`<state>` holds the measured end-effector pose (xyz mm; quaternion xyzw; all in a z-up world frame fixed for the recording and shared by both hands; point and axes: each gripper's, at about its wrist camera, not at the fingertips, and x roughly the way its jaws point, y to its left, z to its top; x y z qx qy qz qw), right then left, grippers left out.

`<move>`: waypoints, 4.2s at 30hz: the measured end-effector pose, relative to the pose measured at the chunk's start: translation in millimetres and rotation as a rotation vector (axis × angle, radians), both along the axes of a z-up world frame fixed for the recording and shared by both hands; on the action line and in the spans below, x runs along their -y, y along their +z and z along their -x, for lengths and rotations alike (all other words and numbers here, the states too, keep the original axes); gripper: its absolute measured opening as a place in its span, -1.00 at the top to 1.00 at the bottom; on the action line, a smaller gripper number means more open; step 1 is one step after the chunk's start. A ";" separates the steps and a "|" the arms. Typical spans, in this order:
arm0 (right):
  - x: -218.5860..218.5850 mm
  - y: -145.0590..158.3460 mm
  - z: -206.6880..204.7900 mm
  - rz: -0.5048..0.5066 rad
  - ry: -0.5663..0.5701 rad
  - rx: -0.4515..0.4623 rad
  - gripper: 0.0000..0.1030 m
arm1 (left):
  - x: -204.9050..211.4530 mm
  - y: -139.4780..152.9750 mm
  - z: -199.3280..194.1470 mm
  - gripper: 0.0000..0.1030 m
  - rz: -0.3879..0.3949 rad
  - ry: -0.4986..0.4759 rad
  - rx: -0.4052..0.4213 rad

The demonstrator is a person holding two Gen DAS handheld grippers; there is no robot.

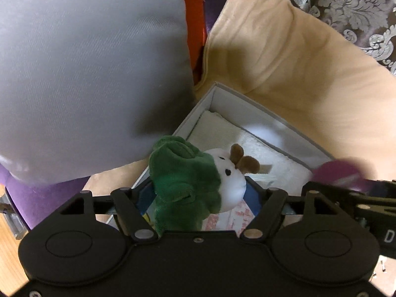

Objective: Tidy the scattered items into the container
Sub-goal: 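Release the green frog into the box with the left tool while the right drops the purple ball, then withdraw both open tools from the box back over the pile, then grasp the green ball with the right tool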

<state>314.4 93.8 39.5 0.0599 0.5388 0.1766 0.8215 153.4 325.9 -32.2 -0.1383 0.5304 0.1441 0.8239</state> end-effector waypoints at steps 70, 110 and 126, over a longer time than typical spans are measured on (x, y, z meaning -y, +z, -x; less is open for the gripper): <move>449.1 -103.7 51.3 0.097 -0.848 0.016 -0.20 | 317.5 -72.8 52.6 -0.62 0.280 -0.015 -0.102; 429.7 -114.5 245.2 0.038 -0.899 -0.242 0.03 | 321.5 -76.1 54.7 -0.62 0.220 -0.003 -0.112; 423.0 -139.2 285.7 -0.020 -0.940 -0.230 0.02 | 347.0 -58.5 44.0 -0.63 0.272 -0.162 0.107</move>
